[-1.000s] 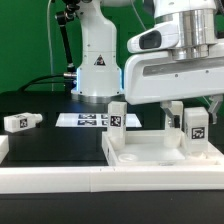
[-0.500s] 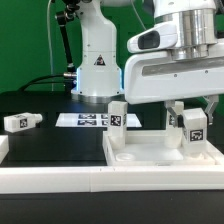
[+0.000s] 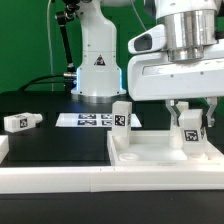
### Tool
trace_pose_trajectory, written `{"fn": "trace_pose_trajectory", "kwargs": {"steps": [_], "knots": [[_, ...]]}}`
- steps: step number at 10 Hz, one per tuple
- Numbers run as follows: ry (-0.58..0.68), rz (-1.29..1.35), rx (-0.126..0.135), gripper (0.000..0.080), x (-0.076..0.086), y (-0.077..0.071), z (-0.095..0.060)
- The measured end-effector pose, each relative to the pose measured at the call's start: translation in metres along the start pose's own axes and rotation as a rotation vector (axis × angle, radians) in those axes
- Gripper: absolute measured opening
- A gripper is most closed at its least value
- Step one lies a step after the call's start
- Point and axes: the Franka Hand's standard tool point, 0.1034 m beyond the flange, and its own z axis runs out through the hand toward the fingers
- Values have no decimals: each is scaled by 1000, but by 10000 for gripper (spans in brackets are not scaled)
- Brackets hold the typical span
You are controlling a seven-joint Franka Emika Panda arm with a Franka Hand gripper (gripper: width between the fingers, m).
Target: Assemble square table
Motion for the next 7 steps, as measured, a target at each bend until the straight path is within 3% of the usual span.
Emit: {"fn": "trace_pose_trajectory", "kwargs": {"steps": [7], "knots": [[-13,653,15,290,-14,-15,4]]}}
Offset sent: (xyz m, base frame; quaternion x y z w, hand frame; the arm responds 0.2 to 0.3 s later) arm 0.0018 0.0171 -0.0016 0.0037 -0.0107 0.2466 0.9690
